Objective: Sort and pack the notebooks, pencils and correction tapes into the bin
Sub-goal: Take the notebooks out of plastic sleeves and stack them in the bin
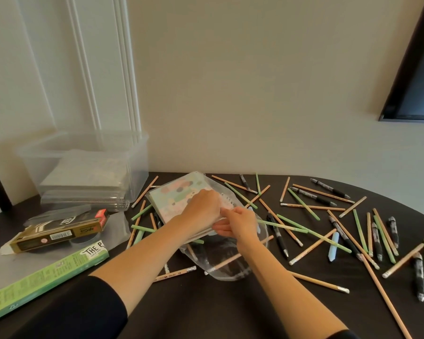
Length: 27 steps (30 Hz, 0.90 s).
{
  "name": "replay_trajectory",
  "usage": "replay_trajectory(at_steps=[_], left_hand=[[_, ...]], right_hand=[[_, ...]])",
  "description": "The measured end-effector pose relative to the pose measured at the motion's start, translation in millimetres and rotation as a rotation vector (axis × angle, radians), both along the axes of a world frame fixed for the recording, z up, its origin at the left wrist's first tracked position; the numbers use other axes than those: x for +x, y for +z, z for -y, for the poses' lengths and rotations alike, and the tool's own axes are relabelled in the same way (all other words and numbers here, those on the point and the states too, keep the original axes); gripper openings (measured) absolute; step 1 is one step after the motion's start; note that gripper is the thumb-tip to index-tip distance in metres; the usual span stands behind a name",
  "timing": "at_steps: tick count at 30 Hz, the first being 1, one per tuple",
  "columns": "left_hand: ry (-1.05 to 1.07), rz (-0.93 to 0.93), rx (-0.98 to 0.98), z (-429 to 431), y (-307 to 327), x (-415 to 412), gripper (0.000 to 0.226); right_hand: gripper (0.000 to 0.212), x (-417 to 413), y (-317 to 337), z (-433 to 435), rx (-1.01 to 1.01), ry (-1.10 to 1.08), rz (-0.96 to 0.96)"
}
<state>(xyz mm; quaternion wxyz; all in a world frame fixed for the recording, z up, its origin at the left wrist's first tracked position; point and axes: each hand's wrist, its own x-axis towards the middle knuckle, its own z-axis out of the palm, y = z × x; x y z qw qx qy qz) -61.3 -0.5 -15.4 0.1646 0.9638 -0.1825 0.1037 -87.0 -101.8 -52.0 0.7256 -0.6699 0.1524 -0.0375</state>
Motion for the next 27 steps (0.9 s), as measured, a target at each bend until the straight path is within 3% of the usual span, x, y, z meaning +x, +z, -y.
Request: replay_trajectory(at_steps=[5, 10, 15, 21, 27], left_hand=[[-0.087, -0.019, -0.152, 2.3, 6.8, -1.4, 0.032], [-0.1, -0.016, -0.208, -1.4, 12.3, -5.2, 0.03], [-0.141, -0.024, -0.161, -2.9, 10.3, -1.4, 0.038], [-0.16, -0.18, -0.338, 1.2, 5.5, -0.7, 0.04], [-0.224, -0.191, -0.391, 7.7, 11.5, -12.2, 0.034]], right_hand=[[0.023, 8.0, 6.3, -4.4, -0.108, -0.068, 0.178], [0.02, 10.8, 6.7, -16.3, 0.044, 0.191, 0.037], [0.025, 8.2, 5.5, -15.7, 0.227, 0.148, 0.033], [0.039, 5.0, 12.6, -3.3, 0.314, 0.147, -0.083], [0.028, 6.8, 15.0, -11.6, 0.349, 0.128, -0.061]])
